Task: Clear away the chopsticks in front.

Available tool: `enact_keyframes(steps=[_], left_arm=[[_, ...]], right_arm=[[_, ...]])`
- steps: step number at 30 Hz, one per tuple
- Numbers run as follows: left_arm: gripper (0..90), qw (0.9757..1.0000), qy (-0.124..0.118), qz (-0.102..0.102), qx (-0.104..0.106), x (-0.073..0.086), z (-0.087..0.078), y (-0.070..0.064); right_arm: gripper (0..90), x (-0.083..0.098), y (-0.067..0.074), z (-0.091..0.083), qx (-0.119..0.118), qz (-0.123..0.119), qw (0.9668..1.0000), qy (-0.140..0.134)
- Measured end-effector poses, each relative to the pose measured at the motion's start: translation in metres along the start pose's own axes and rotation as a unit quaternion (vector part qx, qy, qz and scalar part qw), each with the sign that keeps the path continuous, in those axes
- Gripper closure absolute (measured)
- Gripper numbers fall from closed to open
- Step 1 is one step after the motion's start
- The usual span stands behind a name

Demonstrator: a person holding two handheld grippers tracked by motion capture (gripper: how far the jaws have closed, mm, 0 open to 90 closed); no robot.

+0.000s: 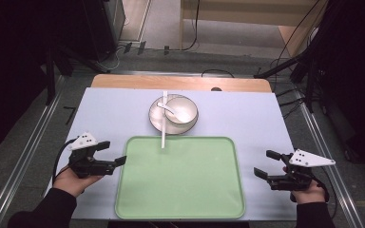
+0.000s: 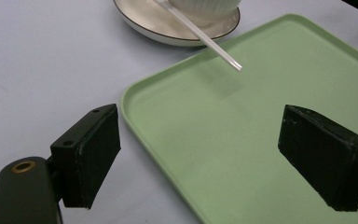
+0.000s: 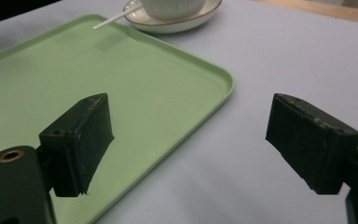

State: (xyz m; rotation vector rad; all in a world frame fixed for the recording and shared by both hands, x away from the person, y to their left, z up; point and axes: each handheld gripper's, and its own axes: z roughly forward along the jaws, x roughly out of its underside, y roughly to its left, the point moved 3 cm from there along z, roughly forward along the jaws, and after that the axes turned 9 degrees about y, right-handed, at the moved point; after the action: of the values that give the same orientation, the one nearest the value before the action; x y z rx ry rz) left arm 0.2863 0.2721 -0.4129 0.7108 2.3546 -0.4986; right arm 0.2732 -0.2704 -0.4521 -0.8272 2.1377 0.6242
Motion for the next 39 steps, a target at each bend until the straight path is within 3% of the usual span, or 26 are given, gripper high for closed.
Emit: enact_keyframes(steps=[2,5,9,14,16,20,25,28,32,36,39], left_arm=[[13.8,0.9998,0.004,-0.017,0.012,-0.010,0.005,-0.001],[14.4,0.9997,0.006,-0.019,0.014,-0.016,0.008,-0.002],[13.4,0.9996,0.000,-0.029,0.003,-0.030,0.012,-0.001],[15.6,0.9991,0.006,-0.040,0.014,-0.046,0.023,0.001],[16.0,0.9988,0.018,-0.045,-0.003,-0.054,0.032,0.002],[16.3,0.9983,0.028,-0.051,0.005,-0.061,0.043,0.003],[15.6,0.9969,0.042,-0.066,-0.012,-0.076,0.059,0.006],[17.2,0.9962,0.045,-0.072,-0.021,-0.084,0.066,0.008],[26.5,0.9964,0.045,-0.070,-0.013,-0.092,0.072,0.008],[30.5,0.9950,0.043,-0.090,-0.007,-0.100,0.083,0.013],[31.9,0.9950,0.050,-0.085,-0.014,-0.105,0.089,0.014]], right_arm=[[15.1,0.001,-0.001,0.001,-0.001,0.004,1.0000,0.006],[15.1,0.001,-0.001,0.000,-0.001,0.005,1.0000,0.003],[15.1,0.001,-0.001,0.000,-0.001,0.005,1.0000,0.002],[15.1,0.002,-0.001,0.001,-0.001,0.005,1.0000,0.004],[15.1,0.002,-0.001,0.000,-0.001,0.002,1.0000,0.003],[15.1,0.002,-0.001,0.000,0.000,0.005,1.0000,0.003],[15.1,0.002,-0.001,0.000,-0.001,0.003,1.0000,0.004],[15.1,0.002,-0.001,0.000,-0.001,0.003,1.0000,0.003],[15.1,0.003,-0.001,-0.001,-0.001,0.003,1.0000,0.003],[15.1,0.003,0.000,-0.001,-0.001,0.002,1.0000,0.004],[15.1,0.003,0.000,-0.001,0.000,0.001,1.0000,0.006]])
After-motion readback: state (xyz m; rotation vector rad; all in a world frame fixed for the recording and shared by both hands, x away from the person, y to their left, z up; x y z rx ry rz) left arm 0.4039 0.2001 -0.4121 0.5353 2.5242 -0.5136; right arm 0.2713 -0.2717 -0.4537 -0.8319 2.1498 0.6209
